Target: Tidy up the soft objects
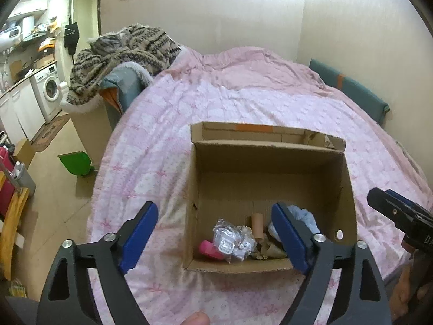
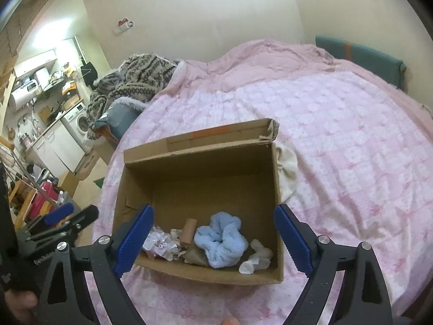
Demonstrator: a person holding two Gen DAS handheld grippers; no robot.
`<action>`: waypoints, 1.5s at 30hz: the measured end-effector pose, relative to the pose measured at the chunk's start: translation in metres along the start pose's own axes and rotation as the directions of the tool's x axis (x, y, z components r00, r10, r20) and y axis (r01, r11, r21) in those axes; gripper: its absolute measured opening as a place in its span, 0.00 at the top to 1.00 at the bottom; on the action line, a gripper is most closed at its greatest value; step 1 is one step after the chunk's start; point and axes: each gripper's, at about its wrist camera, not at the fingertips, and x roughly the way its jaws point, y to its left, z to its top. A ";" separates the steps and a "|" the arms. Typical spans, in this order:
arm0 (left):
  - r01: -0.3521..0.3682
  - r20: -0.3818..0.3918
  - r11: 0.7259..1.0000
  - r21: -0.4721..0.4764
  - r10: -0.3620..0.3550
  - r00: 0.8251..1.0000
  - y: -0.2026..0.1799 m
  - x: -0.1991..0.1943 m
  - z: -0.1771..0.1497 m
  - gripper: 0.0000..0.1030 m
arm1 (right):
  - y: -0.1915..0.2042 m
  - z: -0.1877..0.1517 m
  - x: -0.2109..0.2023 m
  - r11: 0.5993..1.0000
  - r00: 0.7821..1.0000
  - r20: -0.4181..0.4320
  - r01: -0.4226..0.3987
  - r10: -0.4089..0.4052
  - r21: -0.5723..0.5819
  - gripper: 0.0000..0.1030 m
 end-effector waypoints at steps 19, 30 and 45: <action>-0.008 0.064 1.000 0.009 0.008 0.998 0.017 -0.055 -0.036 0.04 | 0.011 -0.042 -0.046 0.996 0.994 0.092 0.067 -0.061 -0.062 0.00; -0.031 0.040 0.999 0.013 0.030 0.999 0.011 -0.033 -0.051 0.00 | 0.018 -0.058 -0.028 0.988 0.990 0.083 0.118 -0.110 -0.101 0.00; -0.008 0.024 1.000 0.020 0.007 1.000 0.012 -0.025 -0.049 0.00 | 0.017 -0.059 -0.020 0.986 0.990 0.059 0.131 -0.125 -0.101 0.00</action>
